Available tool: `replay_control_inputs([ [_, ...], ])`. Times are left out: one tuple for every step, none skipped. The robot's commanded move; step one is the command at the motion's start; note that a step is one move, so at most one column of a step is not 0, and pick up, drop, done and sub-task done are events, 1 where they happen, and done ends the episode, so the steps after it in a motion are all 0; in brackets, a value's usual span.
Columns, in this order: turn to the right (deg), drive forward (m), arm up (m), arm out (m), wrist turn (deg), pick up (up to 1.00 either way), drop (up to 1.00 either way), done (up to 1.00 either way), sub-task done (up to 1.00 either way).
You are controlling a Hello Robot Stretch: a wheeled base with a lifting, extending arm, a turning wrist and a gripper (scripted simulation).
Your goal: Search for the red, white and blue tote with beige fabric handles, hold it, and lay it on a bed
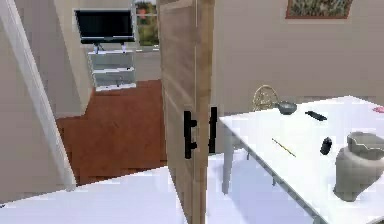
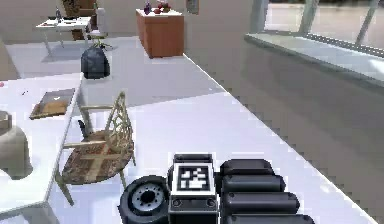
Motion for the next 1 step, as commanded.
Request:
replay_control_inputs([
  [-24.0,0.0,0.0,0.0,0.0,0.0,0.0,0.0,0.0],
])
